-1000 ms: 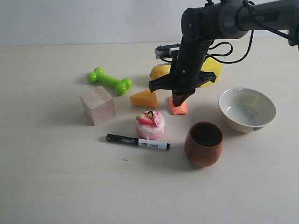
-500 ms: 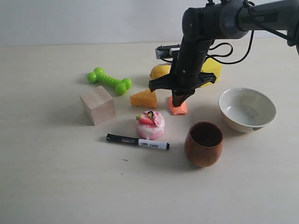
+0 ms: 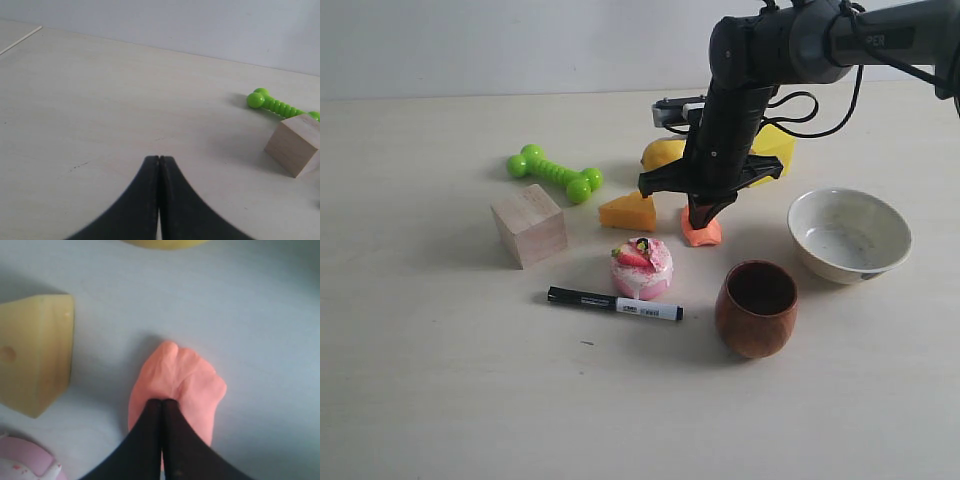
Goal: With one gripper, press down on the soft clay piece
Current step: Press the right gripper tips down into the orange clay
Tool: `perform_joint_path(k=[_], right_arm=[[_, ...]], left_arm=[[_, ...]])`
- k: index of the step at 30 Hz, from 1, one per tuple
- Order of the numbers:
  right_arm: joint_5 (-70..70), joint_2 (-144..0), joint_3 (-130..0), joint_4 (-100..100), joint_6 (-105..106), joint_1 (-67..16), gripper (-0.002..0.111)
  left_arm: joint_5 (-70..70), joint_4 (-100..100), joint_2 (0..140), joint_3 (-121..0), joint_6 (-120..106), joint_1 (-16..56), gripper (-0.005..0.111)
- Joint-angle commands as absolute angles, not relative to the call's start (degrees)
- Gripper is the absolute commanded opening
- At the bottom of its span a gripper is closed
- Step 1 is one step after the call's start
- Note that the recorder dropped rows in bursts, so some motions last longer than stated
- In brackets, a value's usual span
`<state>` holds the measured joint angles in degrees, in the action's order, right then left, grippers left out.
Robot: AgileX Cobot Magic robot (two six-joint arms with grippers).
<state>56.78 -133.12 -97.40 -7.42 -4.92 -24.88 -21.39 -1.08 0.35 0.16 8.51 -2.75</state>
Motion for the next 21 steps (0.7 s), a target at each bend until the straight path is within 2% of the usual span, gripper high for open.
perform_joint_path(k=[1,6,14,21], right_arm=[[59.68,-134.74,-95.26,-7.38,-4.56,-25.33,0.000],[59.68,-133.35,-95.26,-6.74,-4.56,-25.33,0.000],[61.03,-133.12,-95.26,-6.74,-4.56,-25.33,0.015],[61.15,-131.92,-95.26,-6.74,-4.56,-25.33,0.016]], left_arm=[[-20.90,-1.08,0.00,0.00,8.70,-2.82,0.000],[-20.90,-1.08,0.00,0.00,8.70,-2.82,0.000],[-20.90,-1.08,0.00,0.00,8.70,-2.82,0.000],[-20.90,-1.08,0.00,0.00,8.70,-2.82,0.000]])
